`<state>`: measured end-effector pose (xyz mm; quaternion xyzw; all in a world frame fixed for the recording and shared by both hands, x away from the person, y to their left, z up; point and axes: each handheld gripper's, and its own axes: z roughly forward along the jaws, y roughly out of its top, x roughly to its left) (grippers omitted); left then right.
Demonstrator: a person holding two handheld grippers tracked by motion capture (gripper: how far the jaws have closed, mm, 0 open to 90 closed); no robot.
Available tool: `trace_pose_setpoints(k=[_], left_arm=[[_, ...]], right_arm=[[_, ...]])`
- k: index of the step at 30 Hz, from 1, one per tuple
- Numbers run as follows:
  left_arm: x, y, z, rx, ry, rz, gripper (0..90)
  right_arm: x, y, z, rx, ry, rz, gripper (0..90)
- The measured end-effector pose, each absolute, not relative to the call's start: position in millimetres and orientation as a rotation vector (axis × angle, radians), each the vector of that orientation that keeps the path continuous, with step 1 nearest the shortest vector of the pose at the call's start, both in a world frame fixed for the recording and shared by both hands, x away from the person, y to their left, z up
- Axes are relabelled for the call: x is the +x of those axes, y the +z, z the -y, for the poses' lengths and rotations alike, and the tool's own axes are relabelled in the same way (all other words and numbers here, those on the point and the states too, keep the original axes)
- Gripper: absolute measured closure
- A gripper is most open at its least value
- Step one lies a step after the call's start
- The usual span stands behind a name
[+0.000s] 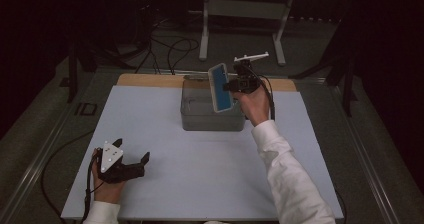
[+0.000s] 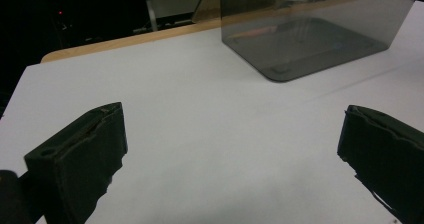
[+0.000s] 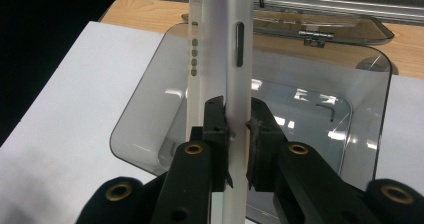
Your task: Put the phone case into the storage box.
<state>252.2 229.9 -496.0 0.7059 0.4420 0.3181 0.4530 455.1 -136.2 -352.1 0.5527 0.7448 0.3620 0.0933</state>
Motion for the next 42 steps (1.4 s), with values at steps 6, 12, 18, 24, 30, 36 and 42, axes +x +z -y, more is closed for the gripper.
trace_pose_setpoints(k=[6, 12, 18, 24, 30, 36, 42], left_arm=[[252.2, -496.0, -230.1, 1.742, 0.786, -1.092, 0.3], [252.1, -496.0, -230.1, 1.743, 0.786, -1.092, 0.3], [252.1, -496.1, -229.9, 1.744, 0.785, -1.091, 0.3], [252.1, -496.1, -229.8, 1.742, 0.786, -1.09, 0.3], [252.2, -496.3, -229.8, 1.741, 0.785, -1.091, 0.3], [252.2, -496.4, -229.7, 1.742, 0.785, -1.091, 0.3], [252.3, -496.6, -229.7, 1.742, 0.784, -1.091, 0.3]], right_arm=[[457.9, -352.6, 135.6, 1.643, 1.052, -2.198, 81.8], [460.8, -352.5, 135.6, 1.653, 1.021, -2.184, 81.8], [463.8, -355.2, 136.8, 1.66, 0.992, -2.176, 81.8], [465.7, -358.1, 135.3, 1.663, 0.948, -2.171, 81.8], [468.2, -361.2, 135.1, 1.67, 0.918, -2.162, 81.8], [469.9, -364.7, 133.6, 1.672, 0.873, -2.161, 81.8], [472.1, -366.8, 135.0, 1.674, 0.846, -2.156, 81.8]])
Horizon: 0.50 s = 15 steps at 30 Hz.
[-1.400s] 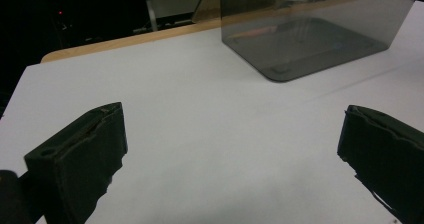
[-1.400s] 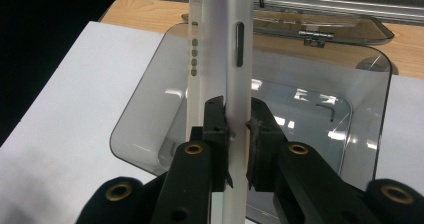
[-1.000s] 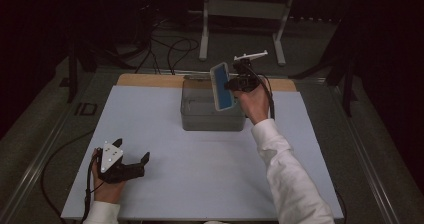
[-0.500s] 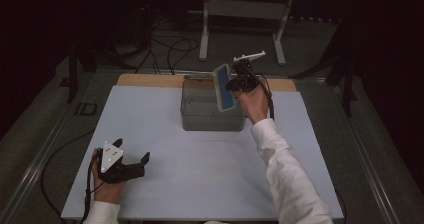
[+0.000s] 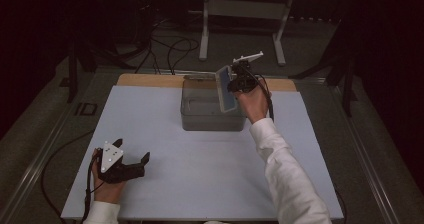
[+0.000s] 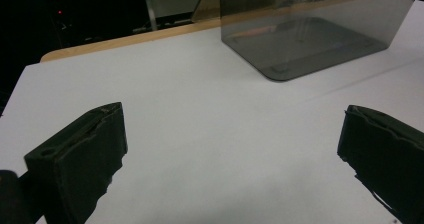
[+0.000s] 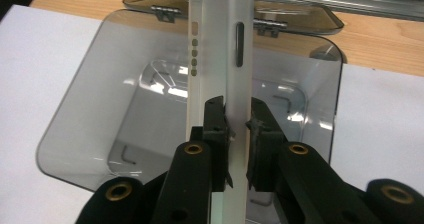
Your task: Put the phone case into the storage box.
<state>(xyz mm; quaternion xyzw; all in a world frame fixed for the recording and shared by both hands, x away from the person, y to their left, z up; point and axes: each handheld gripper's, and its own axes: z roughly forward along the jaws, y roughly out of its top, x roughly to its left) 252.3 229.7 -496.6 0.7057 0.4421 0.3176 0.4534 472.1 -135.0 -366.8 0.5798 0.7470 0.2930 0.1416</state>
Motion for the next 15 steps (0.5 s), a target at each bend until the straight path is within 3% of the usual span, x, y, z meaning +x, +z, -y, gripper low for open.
trace_pose_setpoints(k=[15], left_arm=[[252.1, -496.4, -230.1, 1.74, 0.784, -1.093, 0.3]], right_arm=[[476.9, -374.6, 140.8, 1.7, 0.775, -2.13, 81.7]])
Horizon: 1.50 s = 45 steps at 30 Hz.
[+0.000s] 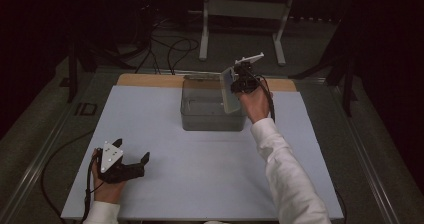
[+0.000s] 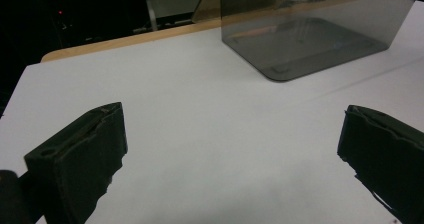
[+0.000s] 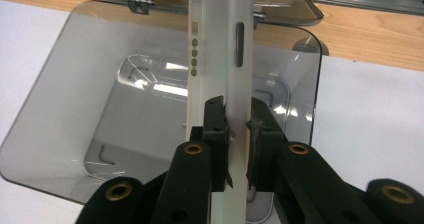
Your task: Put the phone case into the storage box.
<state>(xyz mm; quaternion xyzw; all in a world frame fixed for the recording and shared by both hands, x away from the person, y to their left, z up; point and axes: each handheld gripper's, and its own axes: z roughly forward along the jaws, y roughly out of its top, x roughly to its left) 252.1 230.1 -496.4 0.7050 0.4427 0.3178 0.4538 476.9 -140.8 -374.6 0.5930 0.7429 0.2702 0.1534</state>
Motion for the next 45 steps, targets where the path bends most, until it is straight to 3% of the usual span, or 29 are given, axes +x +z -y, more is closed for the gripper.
trace_pose_setpoints(k=[45], left_arm=[[251.9, -496.3, -230.4, 1.741, 0.786, -1.092, 0.3]], right_arm=[[484.8, -406.0, 151.5, 1.751, 0.581, -2.098, 81.7]])
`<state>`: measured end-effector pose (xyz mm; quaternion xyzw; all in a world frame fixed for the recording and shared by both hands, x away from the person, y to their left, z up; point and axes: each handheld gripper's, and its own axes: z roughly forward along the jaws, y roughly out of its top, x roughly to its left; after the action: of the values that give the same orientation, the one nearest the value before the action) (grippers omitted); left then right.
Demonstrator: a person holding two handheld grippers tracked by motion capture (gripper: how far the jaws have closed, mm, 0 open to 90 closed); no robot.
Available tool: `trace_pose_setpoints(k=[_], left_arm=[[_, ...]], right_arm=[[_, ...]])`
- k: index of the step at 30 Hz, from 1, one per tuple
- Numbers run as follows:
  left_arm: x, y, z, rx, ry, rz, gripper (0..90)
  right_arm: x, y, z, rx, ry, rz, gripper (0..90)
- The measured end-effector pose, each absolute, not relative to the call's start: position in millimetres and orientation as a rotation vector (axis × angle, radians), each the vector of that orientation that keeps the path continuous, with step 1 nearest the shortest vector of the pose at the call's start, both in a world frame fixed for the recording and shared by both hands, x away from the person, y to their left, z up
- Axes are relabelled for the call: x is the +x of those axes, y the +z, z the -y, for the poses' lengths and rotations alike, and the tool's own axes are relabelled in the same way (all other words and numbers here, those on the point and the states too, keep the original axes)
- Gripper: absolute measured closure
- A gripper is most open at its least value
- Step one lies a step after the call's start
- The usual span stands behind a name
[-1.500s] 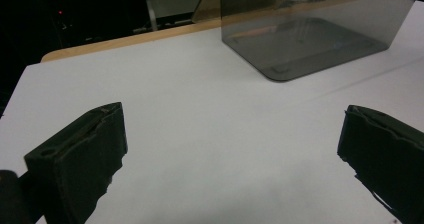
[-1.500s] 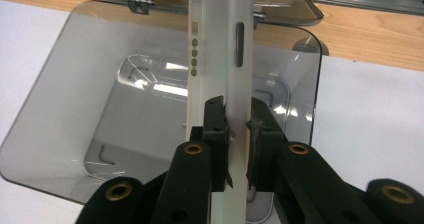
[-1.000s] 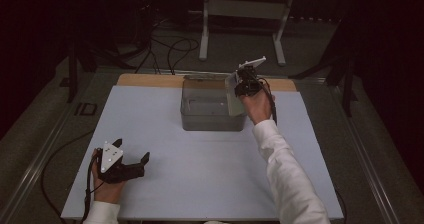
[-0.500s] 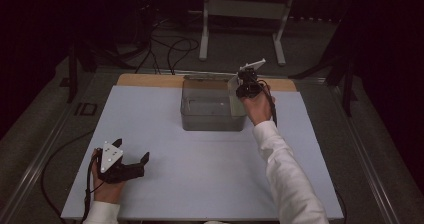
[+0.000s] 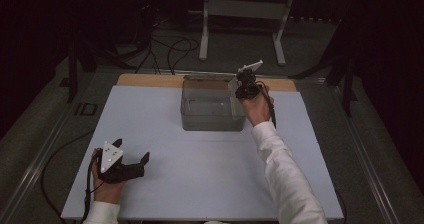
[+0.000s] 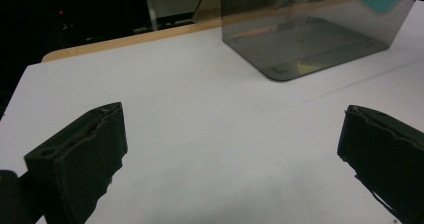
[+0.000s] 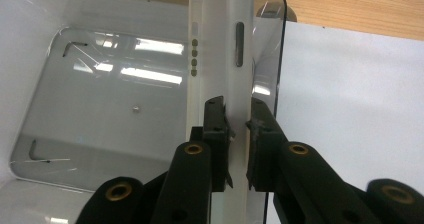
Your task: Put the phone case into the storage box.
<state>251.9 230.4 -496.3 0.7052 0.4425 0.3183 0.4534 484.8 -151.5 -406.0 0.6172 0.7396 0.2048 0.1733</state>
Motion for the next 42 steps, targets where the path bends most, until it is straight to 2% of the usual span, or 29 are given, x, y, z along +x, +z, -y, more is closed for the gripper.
trace_pose_setpoints(k=[42], left_arm=[[251.1, -496.0, -231.2, 1.736, 0.786, -1.095, 0.3]], right_arm=[[496.1, -425.7, 154.2, 1.808, 0.521, -2.068, 81.7]])
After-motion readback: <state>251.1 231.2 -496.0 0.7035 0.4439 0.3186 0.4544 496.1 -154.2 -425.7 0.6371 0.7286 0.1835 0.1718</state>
